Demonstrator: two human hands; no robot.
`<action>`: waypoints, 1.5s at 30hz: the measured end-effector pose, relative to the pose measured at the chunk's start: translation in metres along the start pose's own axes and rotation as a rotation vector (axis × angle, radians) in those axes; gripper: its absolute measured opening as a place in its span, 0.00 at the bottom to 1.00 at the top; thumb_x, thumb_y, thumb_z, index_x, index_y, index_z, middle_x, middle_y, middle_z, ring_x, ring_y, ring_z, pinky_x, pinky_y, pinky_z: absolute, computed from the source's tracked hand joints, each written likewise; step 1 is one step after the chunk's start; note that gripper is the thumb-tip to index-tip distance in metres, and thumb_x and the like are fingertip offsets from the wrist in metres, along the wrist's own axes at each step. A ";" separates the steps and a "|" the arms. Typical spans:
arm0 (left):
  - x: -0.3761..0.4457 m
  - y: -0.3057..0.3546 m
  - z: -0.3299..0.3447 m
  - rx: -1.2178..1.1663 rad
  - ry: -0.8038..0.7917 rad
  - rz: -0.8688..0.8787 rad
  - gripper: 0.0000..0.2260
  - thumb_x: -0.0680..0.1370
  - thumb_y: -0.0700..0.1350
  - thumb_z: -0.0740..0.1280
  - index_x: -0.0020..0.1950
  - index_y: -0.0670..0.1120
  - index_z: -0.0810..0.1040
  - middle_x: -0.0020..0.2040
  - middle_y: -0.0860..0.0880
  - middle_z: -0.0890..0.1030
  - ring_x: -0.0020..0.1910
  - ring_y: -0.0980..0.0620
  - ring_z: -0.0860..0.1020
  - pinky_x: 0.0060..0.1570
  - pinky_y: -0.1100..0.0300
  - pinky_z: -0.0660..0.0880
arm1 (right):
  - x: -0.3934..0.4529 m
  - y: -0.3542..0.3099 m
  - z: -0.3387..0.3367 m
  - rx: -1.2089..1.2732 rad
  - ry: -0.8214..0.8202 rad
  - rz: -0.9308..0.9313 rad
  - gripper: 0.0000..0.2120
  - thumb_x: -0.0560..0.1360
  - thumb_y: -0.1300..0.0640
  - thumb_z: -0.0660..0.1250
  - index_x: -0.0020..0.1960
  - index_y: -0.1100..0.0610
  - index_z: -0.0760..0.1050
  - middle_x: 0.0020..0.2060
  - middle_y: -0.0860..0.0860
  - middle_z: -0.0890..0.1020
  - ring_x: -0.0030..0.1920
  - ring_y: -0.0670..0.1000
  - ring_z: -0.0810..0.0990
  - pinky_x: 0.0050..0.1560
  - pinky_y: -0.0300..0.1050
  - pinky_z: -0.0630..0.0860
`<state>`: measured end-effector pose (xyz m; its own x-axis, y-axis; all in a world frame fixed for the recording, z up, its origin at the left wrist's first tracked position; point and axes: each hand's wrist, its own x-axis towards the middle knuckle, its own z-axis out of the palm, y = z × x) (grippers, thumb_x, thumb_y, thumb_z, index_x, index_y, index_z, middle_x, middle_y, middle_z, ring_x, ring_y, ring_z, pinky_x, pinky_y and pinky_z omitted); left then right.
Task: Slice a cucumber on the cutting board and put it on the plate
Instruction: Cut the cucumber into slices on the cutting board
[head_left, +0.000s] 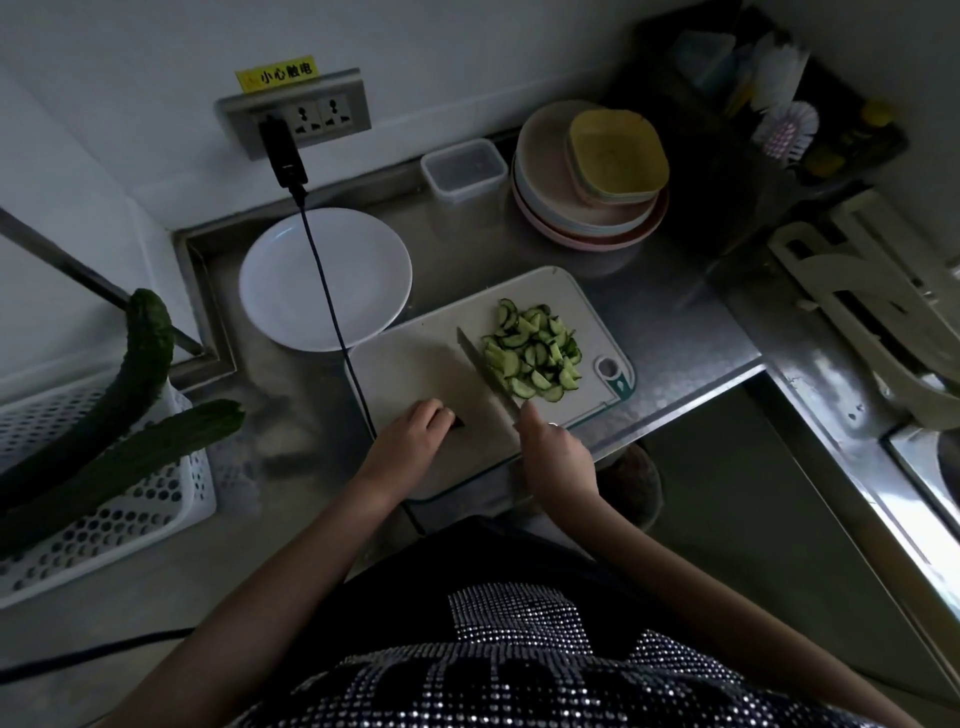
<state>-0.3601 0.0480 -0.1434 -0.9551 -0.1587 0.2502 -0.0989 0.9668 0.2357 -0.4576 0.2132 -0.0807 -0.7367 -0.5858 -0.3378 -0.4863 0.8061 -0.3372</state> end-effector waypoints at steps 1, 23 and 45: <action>0.000 -0.001 -0.001 0.014 0.002 0.012 0.07 0.68 0.37 0.67 0.45 0.41 0.78 0.45 0.43 0.77 0.41 0.46 0.75 0.28 0.56 0.74 | -0.002 -0.002 0.001 0.006 -0.007 -0.021 0.07 0.82 0.52 0.54 0.54 0.55 0.61 0.44 0.60 0.80 0.45 0.62 0.80 0.37 0.50 0.70; -0.002 0.003 -0.007 -0.034 -0.153 -0.101 0.17 0.61 0.32 0.77 0.48 0.39 0.80 0.45 0.40 0.79 0.38 0.41 0.80 0.26 0.56 0.75 | -0.015 -0.013 0.011 -0.052 -0.125 -0.193 0.08 0.82 0.52 0.53 0.56 0.57 0.61 0.45 0.60 0.80 0.45 0.63 0.80 0.35 0.49 0.68; -0.001 0.005 -0.012 0.013 -0.127 -0.085 0.21 0.56 0.31 0.78 0.46 0.40 0.78 0.42 0.41 0.78 0.33 0.41 0.79 0.23 0.58 0.72 | -0.010 -0.012 0.016 -0.193 -0.174 -0.188 0.13 0.78 0.62 0.56 0.62 0.56 0.60 0.50 0.56 0.79 0.49 0.61 0.81 0.36 0.49 0.68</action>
<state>-0.3566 0.0506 -0.1313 -0.9705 -0.2148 0.1092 -0.1842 0.9536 0.2383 -0.4365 0.2081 -0.0871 -0.5417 -0.7185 -0.4363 -0.6988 0.6734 -0.2412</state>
